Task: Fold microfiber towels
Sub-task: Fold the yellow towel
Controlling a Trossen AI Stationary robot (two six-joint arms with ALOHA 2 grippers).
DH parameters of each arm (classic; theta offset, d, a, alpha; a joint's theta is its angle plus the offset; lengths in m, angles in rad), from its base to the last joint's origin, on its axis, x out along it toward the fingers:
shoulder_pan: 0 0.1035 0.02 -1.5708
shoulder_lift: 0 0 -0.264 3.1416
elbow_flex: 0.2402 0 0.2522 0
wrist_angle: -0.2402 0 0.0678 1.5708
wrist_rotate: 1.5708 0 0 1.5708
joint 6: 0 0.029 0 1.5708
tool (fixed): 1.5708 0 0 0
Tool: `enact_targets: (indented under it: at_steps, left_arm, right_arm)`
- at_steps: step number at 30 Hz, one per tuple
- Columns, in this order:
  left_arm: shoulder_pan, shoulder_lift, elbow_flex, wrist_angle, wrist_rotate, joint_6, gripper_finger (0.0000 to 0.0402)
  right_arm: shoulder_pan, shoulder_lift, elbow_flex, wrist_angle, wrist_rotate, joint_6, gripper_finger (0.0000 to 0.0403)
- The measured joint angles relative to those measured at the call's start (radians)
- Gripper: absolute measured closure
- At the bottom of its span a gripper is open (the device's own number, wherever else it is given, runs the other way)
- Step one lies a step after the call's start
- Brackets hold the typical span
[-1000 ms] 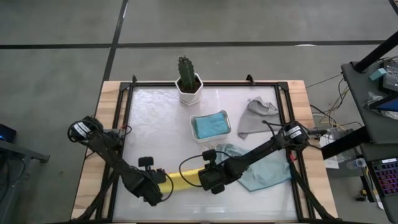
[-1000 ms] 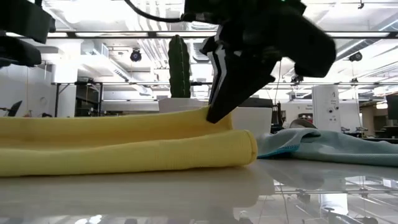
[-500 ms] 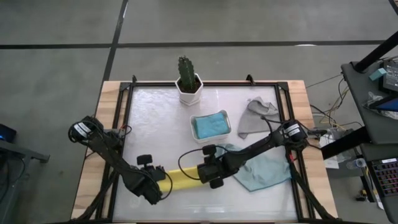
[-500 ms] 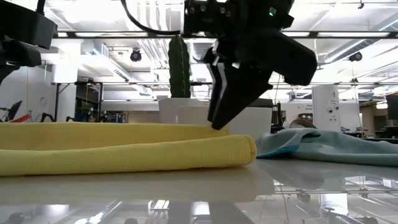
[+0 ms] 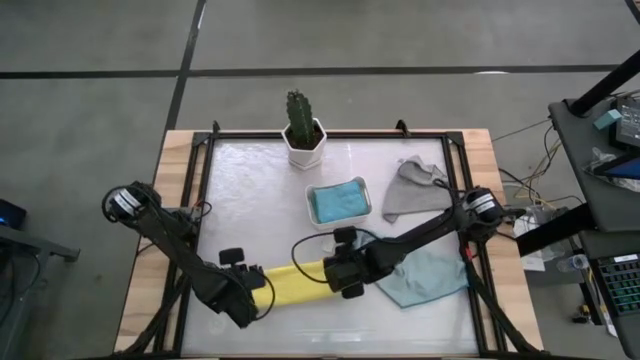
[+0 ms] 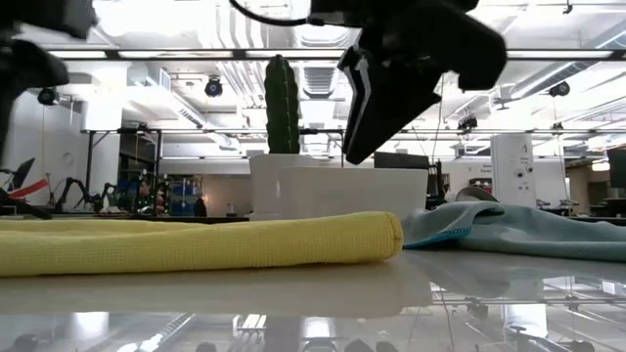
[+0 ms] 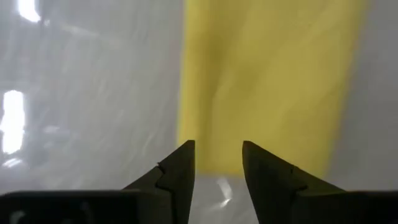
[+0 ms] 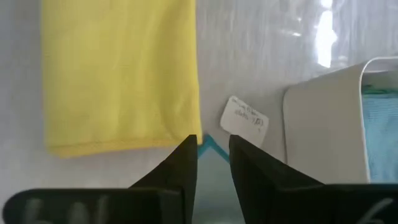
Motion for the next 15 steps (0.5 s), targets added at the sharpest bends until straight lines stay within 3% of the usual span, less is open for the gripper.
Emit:
enact_targets:
  at_steps: [5, 8, 10, 15]
  left_arm:
    - [-0.013, 0.006, -0.013, 0.190, -0.232, -0.005, 0.0284]
    - [-0.018, 0.035, -0.042, 0.341, -0.449, -0.020, 0.0284]
    - [-0.018, 0.057, -0.051, 0.414, -0.538, -0.030, 0.0284]
    - [-0.020, 0.122, -0.074, 0.494, -0.557, -0.047, 0.0284]
  right_arm:
    - [0.025, -0.005, -0.091, 0.253, 0.036, 0.020, 0.0339]
    - [0.033, -0.005, -0.194, 0.586, 0.054, 0.027, 0.0353]
    - [0.039, -0.001, -0.283, 0.851, 0.096, 0.048, 0.0361]
    - [0.040, 0.061, -0.444, 1.345, 0.118, 0.052, 0.0378]
